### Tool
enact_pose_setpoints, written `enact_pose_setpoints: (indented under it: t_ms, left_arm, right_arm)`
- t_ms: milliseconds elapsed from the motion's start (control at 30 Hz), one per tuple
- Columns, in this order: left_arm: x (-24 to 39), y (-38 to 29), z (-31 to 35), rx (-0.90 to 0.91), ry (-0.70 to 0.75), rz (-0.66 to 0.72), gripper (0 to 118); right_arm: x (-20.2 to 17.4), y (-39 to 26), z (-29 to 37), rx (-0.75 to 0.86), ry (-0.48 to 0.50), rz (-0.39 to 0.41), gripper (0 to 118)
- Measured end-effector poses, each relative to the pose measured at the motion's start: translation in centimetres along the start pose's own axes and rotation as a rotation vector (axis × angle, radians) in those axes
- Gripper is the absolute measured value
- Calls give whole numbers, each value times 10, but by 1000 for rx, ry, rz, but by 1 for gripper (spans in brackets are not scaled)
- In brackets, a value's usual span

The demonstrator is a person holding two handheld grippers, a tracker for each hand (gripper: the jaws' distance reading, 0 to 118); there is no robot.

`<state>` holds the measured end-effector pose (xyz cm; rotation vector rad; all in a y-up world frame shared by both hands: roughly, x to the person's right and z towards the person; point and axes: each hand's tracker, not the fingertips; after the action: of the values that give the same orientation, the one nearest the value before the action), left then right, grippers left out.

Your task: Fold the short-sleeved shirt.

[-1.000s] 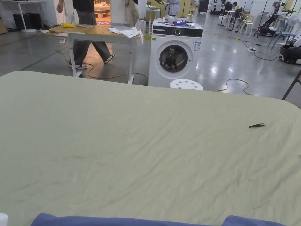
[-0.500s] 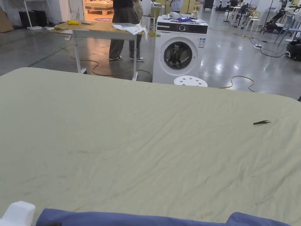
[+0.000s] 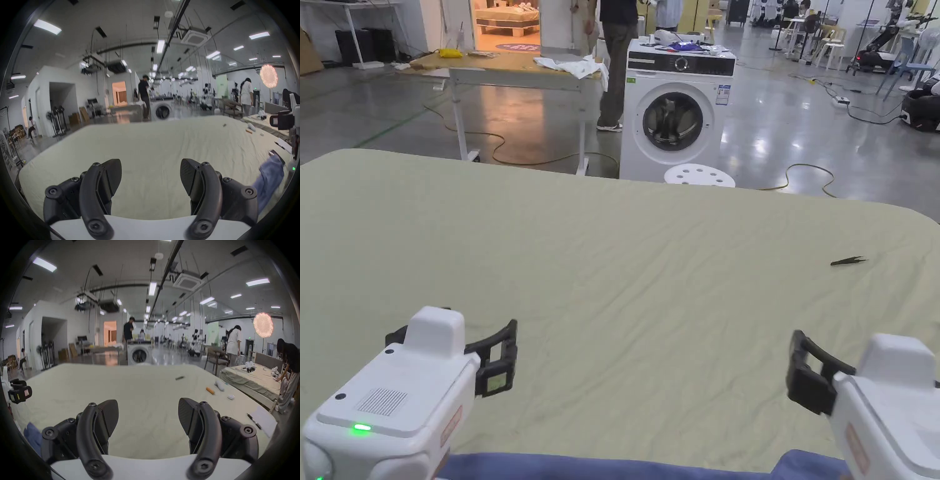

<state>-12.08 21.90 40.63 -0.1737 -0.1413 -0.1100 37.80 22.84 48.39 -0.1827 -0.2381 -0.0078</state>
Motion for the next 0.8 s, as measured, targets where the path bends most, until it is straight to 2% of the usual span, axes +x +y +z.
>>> enact_pose_setpoints:
  t_ms: [100, 133, 167, 200, 233, 267, 533, 633, 800]
  left_arm:
    - [7, 7, 1, 87, 26, 43, 65]
    - [8, 9, 1, 103, 30, 44, 50]
    - [10, 13, 2, 111, 40, 39, 36]
    - [11, 15, 3, 121, 52, 34, 20]
    - [11, 18, 4, 134, 57, 31, 3]
    - [12, 20, 6, 143, 70, 24, 0]
    - [-15, 27, 22, 132, 82, 45, 0]
    - [-44, 21, 21, 24, 25, 72, 0]
    - [-111, -18, 10, -289, -143, 199, 0]
  right_arm:
    - [-20, 1, -10, 75, -2, 2, 77]
    - [-24, 2, -10, 85, 0, 6, 67]
    - [-28, 4, -12, 115, 5, 1, 52]
    - [-32, 5, -12, 132, 10, -5, 31]
    - [-34, 6, -13, 139, 3, -6, 4]
    - [-36, 7, -13, 159, 3, -6, 3]
    - [-41, 14, -9, 190, 18, 1, 1]
    - [-43, 14, -9, 179, 43, 13, 1]
    - [-47, 8, -15, 136, 80, 40, 1]
